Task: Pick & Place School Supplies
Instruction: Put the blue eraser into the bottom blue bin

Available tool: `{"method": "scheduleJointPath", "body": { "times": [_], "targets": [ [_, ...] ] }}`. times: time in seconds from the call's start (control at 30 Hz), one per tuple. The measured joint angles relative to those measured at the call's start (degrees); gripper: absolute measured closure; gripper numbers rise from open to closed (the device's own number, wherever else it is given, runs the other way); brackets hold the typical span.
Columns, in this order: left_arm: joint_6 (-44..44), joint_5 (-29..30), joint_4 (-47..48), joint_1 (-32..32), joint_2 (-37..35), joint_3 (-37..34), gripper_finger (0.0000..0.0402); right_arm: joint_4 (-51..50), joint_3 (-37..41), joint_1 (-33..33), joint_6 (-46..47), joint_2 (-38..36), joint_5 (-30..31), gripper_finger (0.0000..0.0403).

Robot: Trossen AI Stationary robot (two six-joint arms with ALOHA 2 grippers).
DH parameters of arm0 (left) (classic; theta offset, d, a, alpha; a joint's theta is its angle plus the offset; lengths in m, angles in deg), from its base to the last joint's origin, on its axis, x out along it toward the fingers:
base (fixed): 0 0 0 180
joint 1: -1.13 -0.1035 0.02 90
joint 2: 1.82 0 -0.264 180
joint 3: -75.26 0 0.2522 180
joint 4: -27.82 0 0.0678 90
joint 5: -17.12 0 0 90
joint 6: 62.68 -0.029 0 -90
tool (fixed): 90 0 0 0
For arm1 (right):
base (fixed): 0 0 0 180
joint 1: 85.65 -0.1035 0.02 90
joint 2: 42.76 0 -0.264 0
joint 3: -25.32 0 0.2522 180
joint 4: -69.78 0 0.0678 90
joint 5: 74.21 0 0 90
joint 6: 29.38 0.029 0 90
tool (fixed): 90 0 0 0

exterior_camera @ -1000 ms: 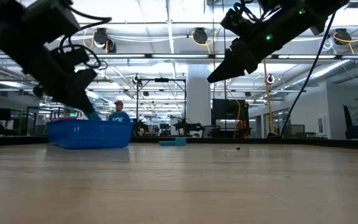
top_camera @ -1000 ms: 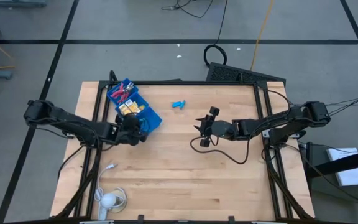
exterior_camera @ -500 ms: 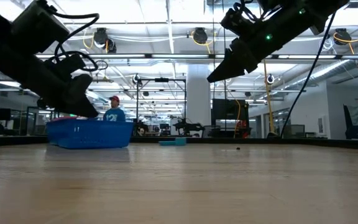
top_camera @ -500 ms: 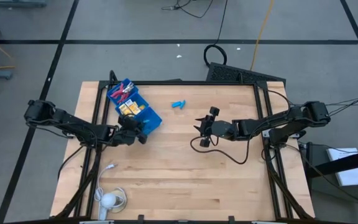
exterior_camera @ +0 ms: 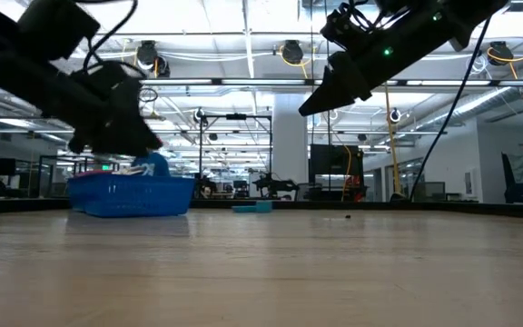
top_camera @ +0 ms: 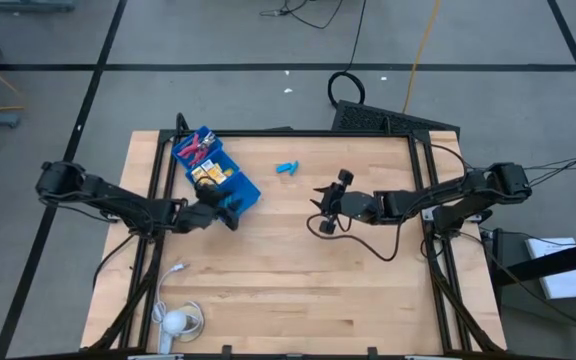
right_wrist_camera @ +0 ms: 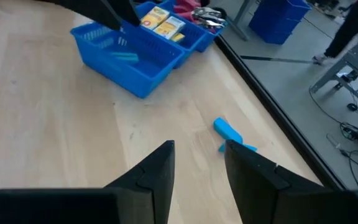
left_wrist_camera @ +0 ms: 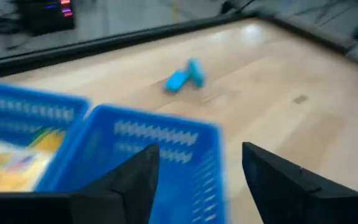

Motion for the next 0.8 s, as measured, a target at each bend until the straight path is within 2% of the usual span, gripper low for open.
{"method": "scheduleJointPath", "body": {
  "times": [0.23,0.43,0.67,0.8],
  "targets": [
    [-6.16,-4.78,-10.33,0.00,-4.21,0.07,0.0148,0.12,0.59,4.54,0.82,0.02,-1.17,0.0264],
    [-9.69,-6.23,-13.83,0.00,-5.82,0.07,0.0142,-0.02,0.04,15.12,1.98,0.13,-20.12,0.0240],
    [-9.87,-6.33,-13.29,-0.44,-5.82,0.07,0.0140,-2.45,-5.59,25.73,-4.24,6.52,-29.35,0.0238],
    [-9.86,-6.33,-13.20,-0.70,-5.78,0.07,0.0138,-3.62,-10.17,28.29,-13.35,12.75,-34.58,0.0238]
  ]
}}
